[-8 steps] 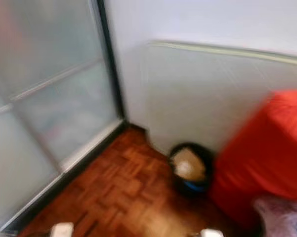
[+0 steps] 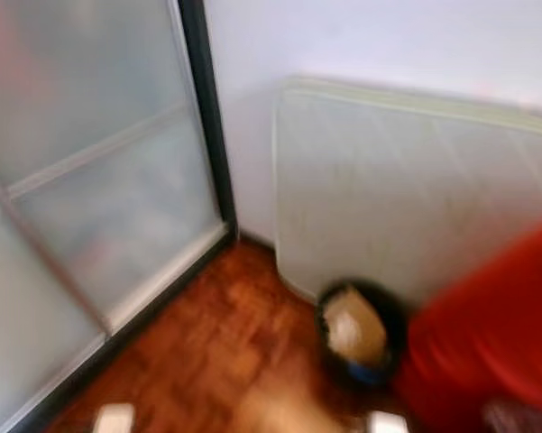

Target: Clean up the room

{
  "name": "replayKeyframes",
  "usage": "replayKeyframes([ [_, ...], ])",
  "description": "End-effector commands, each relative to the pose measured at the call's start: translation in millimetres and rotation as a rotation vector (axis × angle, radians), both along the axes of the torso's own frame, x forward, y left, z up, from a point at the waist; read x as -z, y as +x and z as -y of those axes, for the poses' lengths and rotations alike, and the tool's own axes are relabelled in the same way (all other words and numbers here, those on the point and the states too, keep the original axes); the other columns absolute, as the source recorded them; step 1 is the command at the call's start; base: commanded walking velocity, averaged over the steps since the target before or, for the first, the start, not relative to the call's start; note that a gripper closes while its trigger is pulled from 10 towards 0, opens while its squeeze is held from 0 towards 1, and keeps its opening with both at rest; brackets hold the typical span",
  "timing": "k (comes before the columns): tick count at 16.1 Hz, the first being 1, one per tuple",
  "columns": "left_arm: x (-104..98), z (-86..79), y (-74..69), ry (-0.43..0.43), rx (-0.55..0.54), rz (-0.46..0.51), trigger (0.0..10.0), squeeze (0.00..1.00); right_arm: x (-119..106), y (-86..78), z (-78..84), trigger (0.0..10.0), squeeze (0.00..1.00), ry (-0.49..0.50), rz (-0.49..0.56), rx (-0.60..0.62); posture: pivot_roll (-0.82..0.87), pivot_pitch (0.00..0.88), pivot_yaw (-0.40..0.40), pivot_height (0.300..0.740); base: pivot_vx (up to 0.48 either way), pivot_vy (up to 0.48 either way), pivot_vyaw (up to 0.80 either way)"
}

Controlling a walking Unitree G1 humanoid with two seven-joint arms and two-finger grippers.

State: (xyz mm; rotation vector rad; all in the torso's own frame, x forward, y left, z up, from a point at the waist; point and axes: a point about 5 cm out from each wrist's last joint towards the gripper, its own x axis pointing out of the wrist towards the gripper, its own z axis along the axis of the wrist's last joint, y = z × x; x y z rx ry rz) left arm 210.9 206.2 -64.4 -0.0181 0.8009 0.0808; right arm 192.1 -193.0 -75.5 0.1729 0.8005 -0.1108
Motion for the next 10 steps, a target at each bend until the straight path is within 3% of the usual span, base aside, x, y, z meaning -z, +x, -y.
replayKeyframes([
  [1,1.5,-12.7,-7.1,0.03,-0.015,-0.019,10.0,0.0,3.6,-3.6,-9.0,10.0,0.0,0.033,-0.024,0.012,0.01,0.143,0.011,0.74,0.337,0.0,0.0],
  [9,1.2,-10.7,-5.4,0.032,-0.008,-0.021,10.0,0.0,4.4,-4.7,-10.0,10.0,0.0,0.043,-0.031,0.021,0.02,0.144,0.016,0.74,0.339,0.0,-0.74],
  [10,1.2,-10.6,-5.3,0.032,-0.007,-0.021,10.0,0.0,3.5,-3.3,-10.2,10.0,0.0,0.038,-0.021,0.018,0.02,0.143,0.016,0.74,0.341,0.0,0.0],
])
